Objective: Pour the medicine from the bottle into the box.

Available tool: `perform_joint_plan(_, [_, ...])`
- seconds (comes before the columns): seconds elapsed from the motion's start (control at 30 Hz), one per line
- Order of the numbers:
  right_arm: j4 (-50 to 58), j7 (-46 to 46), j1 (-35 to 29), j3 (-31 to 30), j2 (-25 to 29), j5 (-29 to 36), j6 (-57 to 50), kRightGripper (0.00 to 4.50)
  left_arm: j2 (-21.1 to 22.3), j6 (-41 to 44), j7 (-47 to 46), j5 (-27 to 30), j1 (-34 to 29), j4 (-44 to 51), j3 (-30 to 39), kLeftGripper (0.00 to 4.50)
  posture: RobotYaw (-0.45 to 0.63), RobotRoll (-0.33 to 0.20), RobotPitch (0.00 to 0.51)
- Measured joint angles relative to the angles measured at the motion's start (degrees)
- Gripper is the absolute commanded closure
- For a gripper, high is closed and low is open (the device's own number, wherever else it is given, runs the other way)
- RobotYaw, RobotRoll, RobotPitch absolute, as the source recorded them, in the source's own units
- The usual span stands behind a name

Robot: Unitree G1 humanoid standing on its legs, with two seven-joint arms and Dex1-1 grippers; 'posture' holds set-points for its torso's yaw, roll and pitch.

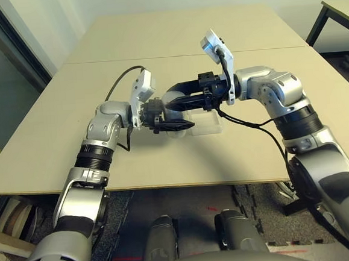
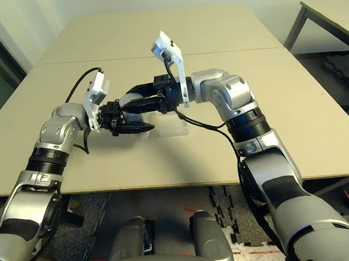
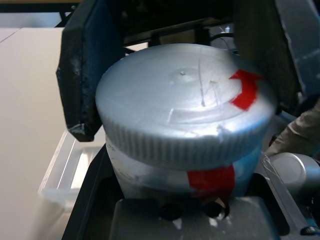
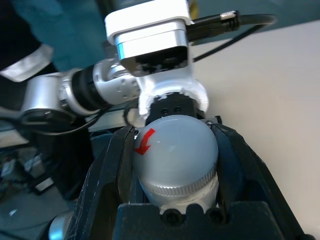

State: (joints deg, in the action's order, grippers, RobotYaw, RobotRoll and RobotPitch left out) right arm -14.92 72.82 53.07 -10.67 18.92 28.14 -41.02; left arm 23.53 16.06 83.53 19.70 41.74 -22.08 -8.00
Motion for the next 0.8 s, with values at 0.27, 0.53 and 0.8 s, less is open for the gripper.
perform_joint_plan(0.27, [-2.46,10.46,2.22,-0.91,2.17,1.15,0.14,1.95,0.03,2.81,1.19,2.05,-1.35,6.63,-1.25,1.75,-0.03,0.000,0.020])
perform_joint_plan(0.53, [-3.65,14.72,2.73,-1.84,1.43,1.46,1.09,0.30,1.63,3.88,1.23,3.41,-3.56,10.05,-1.24,1.75,-0.02,0.000,0.015])
perform_joint_plan(0.8, [-5.79,16.58,3.03,-2.20,0.92,1.16,2.81,0.00,2.36,4.06,0.28,4.50,-4.67,10.27,-1.18,1.75,-0.01,0.000,0.009])
